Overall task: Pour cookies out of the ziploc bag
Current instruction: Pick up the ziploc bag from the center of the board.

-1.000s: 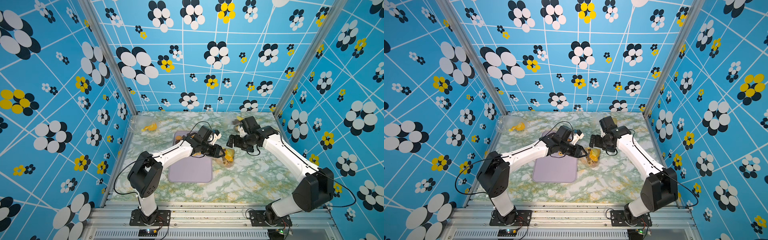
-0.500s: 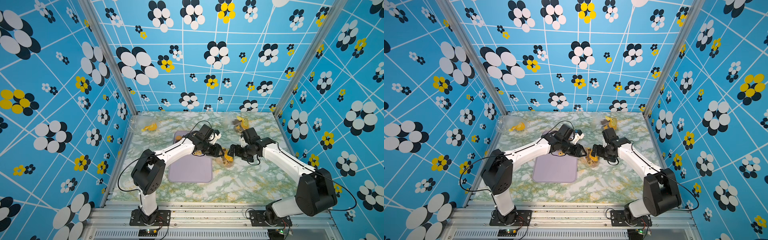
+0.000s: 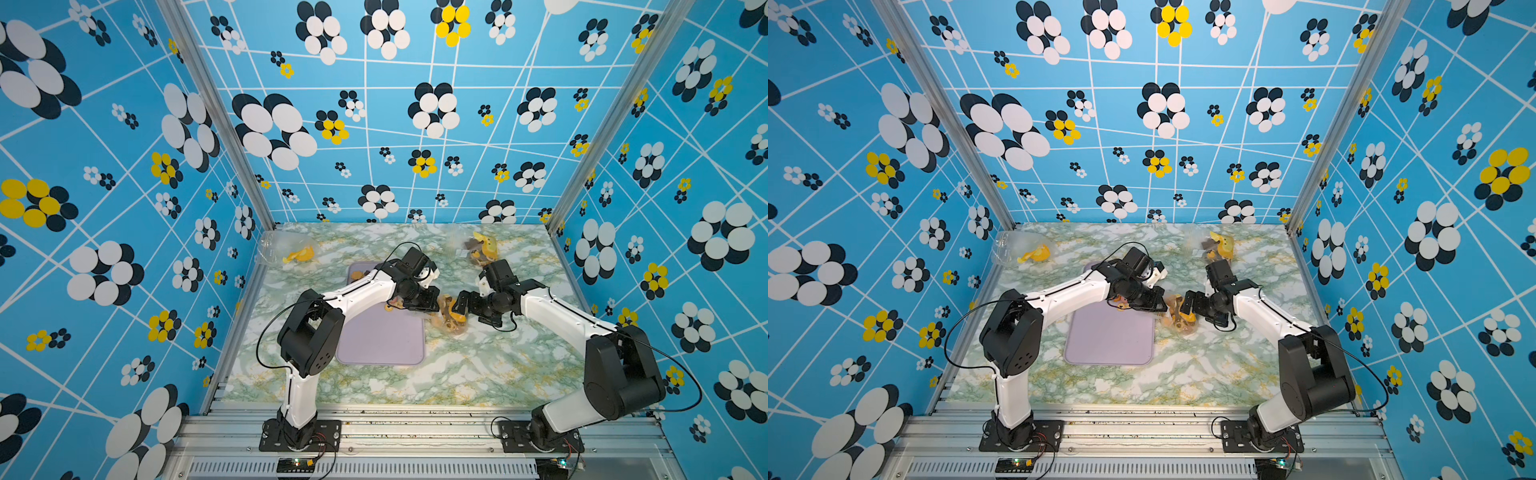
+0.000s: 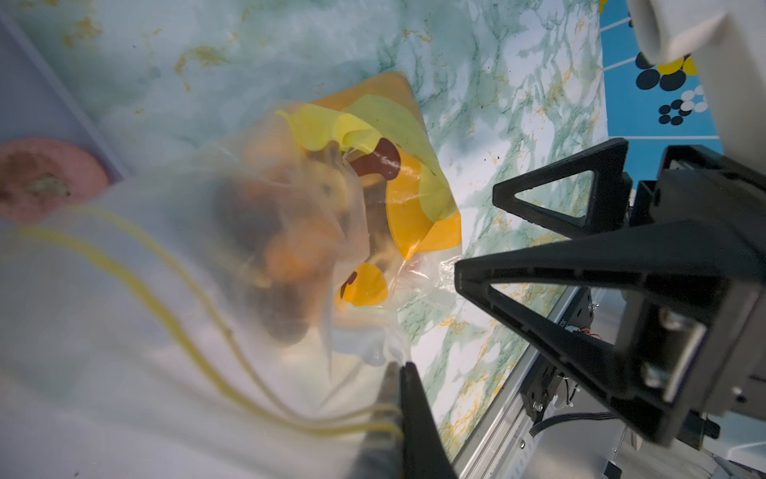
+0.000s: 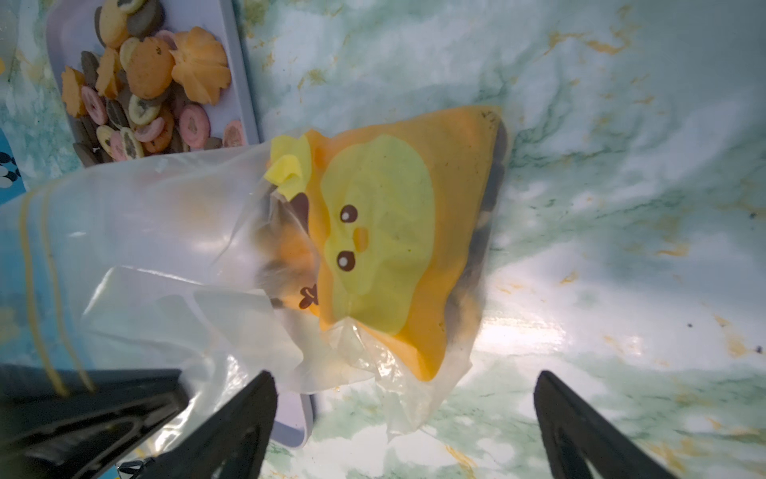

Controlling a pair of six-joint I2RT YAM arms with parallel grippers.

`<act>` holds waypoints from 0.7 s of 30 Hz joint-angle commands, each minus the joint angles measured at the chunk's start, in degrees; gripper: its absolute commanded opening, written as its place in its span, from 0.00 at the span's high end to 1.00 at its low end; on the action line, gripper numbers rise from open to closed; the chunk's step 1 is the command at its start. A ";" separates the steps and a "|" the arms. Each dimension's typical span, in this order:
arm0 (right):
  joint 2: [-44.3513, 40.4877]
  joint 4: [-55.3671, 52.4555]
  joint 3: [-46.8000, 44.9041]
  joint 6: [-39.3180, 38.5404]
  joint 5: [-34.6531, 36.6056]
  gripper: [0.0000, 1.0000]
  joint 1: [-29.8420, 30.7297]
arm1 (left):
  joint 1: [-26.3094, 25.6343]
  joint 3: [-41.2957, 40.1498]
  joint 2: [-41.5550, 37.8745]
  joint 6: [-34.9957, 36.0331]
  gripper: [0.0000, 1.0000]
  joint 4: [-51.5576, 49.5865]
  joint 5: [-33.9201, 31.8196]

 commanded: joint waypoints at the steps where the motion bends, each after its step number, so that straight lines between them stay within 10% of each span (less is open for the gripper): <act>1: -1.35 -1.08 -1.24 0.28 -1.89 0.03 -1.05 | 0.82 1.69 -1.29 0.75 1.00 -2.96 -0.44; 7: -2.26 1.51 -5.08 -0.75 -6.07 0.30 -1.46 | 3.03 0.11 -2.91 1.64 1.00 -4.48 -0.33; 21: 5.23 6.26 -3.84 0.63 -10.53 0.54 -1.46 | 3.25 1.11 -1.83 0.81 1.00 -4.36 0.23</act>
